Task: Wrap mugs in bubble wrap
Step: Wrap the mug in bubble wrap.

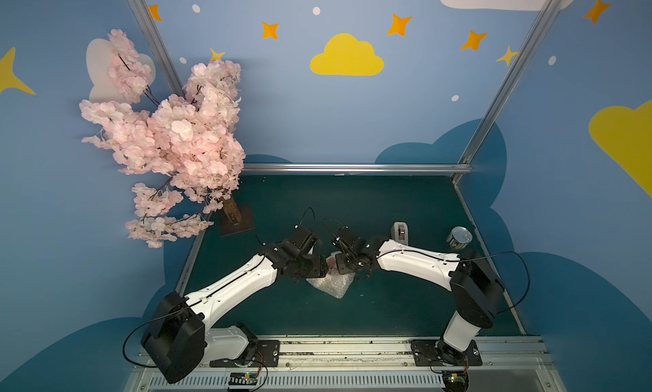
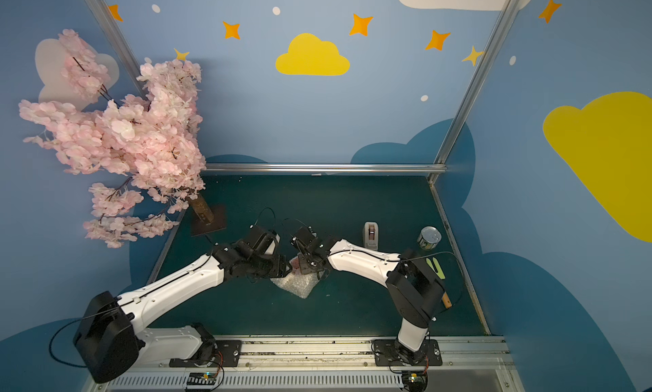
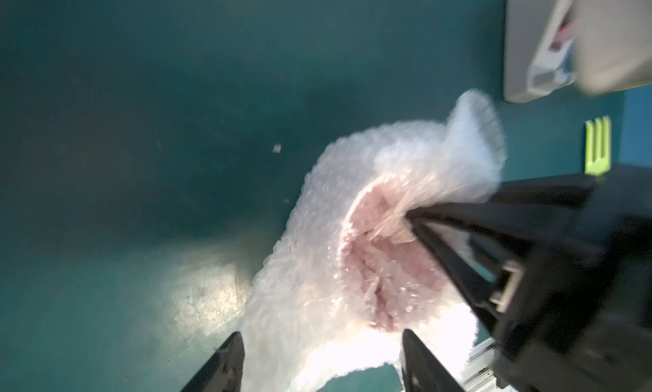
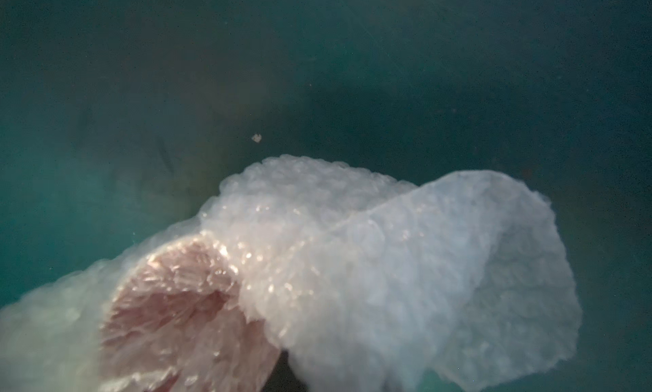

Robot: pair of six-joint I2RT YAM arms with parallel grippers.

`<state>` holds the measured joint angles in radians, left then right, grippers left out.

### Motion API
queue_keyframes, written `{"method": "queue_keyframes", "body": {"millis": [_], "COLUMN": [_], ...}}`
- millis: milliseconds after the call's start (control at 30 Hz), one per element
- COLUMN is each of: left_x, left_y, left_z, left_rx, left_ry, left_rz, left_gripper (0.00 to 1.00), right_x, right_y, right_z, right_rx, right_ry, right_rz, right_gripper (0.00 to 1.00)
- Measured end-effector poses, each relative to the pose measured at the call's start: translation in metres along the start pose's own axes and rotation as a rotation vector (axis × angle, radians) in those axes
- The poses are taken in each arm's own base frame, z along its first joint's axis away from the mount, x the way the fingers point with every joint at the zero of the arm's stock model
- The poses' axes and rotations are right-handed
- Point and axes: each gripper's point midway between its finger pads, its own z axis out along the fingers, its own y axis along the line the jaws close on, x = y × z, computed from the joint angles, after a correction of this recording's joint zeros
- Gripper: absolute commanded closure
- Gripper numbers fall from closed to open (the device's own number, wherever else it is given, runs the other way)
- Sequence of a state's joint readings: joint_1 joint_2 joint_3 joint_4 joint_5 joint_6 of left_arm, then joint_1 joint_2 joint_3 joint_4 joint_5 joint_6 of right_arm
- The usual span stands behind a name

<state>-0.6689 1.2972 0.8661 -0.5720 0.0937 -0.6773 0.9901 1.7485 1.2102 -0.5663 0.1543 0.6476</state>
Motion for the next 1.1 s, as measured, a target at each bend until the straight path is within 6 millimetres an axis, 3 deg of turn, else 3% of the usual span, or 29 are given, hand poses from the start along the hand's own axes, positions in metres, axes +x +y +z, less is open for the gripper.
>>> {"method": "queue_keyframes", "body": {"millis": [233, 367, 500, 600, 900, 1100], "left_x": [0.008, 0.003, -0.001, -0.004, -0.006, -0.006], "left_y": [0.005, 0.004, 0.004, 0.001, -0.003, -0.003], "left_z": [0.016, 0.024, 0.034, 0.037, 0.037, 0.037], "left_rx": [-0.003, 0.005, 0.000, 0.006, 0.016, 0.016], "left_ry": [0.024, 0.012, 0.010, 0.005, -0.007, -0.010], "left_rz": [-0.035, -0.047, -0.050, -0.042, -0.003, 0.014], "left_gripper": [0.30, 0.32, 0.35, 0.36, 0.38, 0.38], "right_x": [0.005, 0.009, 0.025, 0.034, 0.044, 0.039], "right_y": [0.001, 0.001, -0.005, -0.010, -0.024, -0.035], "right_z": [-0.002, -0.004, -0.008, -0.019, -0.064, -0.068], "right_rx": [0.001, -0.006, 0.000, 0.007, -0.037, -0.041], "right_ry": [0.016, 0.030, 0.091, 0.129, 0.170, 0.184], "right_rz": [-0.009, -0.007, -0.003, -0.001, 0.015, 0.017], "right_gripper": [0.92, 0.74, 0.57, 0.49, 0.38, 0.36]}}
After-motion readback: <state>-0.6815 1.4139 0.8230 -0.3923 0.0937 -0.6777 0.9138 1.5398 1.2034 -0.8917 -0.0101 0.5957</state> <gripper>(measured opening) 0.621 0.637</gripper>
